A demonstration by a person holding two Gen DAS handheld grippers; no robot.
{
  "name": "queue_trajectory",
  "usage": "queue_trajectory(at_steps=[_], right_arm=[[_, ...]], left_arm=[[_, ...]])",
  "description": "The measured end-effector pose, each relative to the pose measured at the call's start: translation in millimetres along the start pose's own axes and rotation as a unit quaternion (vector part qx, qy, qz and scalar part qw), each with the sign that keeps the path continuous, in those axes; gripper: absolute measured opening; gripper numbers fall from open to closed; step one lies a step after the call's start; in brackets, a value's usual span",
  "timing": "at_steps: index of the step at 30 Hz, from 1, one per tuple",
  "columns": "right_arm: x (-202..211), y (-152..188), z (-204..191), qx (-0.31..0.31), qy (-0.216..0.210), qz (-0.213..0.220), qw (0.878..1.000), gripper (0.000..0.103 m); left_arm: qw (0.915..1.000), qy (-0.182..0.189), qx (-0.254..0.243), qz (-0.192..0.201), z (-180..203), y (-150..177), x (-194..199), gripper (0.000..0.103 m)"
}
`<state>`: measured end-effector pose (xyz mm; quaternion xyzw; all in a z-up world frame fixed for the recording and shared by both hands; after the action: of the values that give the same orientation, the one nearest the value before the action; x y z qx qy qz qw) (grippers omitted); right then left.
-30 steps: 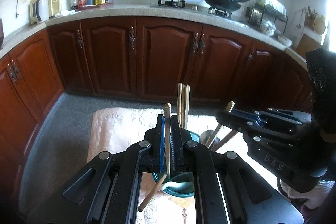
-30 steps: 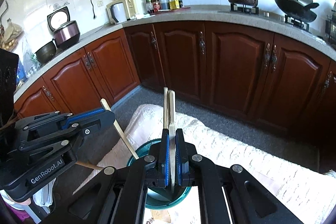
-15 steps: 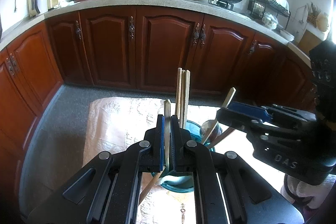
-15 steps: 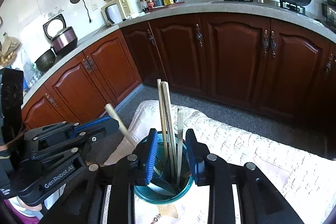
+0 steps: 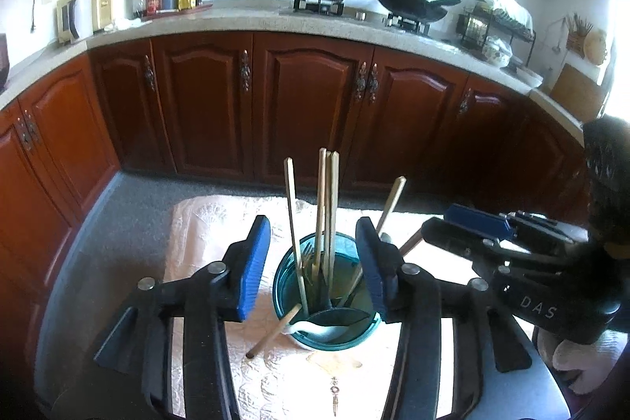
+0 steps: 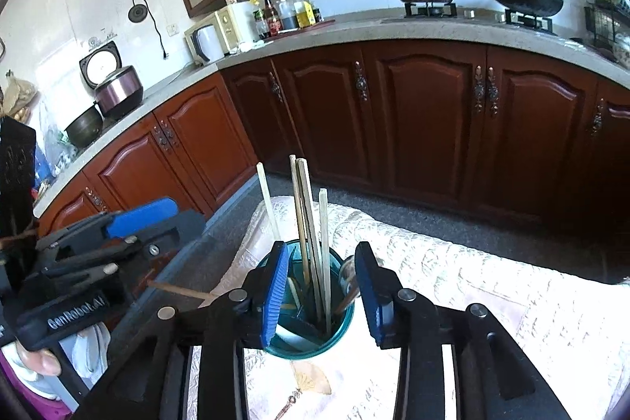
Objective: Organize utensils
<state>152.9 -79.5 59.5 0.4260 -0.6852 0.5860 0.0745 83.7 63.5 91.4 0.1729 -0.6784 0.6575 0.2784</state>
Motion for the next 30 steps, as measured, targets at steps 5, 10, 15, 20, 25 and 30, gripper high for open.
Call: queue_trajectory(at_steps=[5, 10, 15, 20, 25, 30], right_arm=[[24.2, 12.5, -3.0, -0.001, 0.013, 0.026, 1.0, 0.04], [33.6, 26.6, -8.7, -0.003, 0.021, 0.033, 0.999, 0.041], [35.5, 44.4, -11.1, -0.008, 0.027, 0.027, 0.999, 0.041], [34.9, 60.1, -13.7, -0.005, 0.04, 0.02, 0.999, 0.043], [35.3, 76.6, -14.2, -0.008, 0.046, 0.015, 0.999, 0.046], [35.4, 85.2, -14.0, -0.01, 0.053, 0.014, 0.998, 0.049]], left_arm=[[0.9995, -0.015, -0.002, 0.027, 5.7, 1.5, 28.9, 0.053], [0.9988, -0.032, 0.009, 0.037, 10.2, 14.4, 44.9, 0.054], [0.9989, -0.04, 0.018, 0.017, 14.0, 40.9, 45.6, 0.054], [0.9983, -0.051, 0.028, 0.003, 14.4, 66.0, 45.8, 0.054], [0.9977, -0.059, 0.033, -0.004, 15.1, 83.1, 45.3, 0.054], [0.9971, -0.07, 0.029, -0.004, 16.1, 91.2, 46.9, 0.054]])
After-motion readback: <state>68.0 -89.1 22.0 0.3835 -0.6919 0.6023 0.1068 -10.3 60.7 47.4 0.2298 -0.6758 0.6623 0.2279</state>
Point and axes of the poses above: each gripper's, at about its wrist camera, not at the fingertips, and x roughly against the way its jaws point, z to its right, y to its underside, the point moved 5 cm from there along -x, roughly the way its jaws point, and after that the axes turned 8 degrees about -x, right-handed, at the moved point
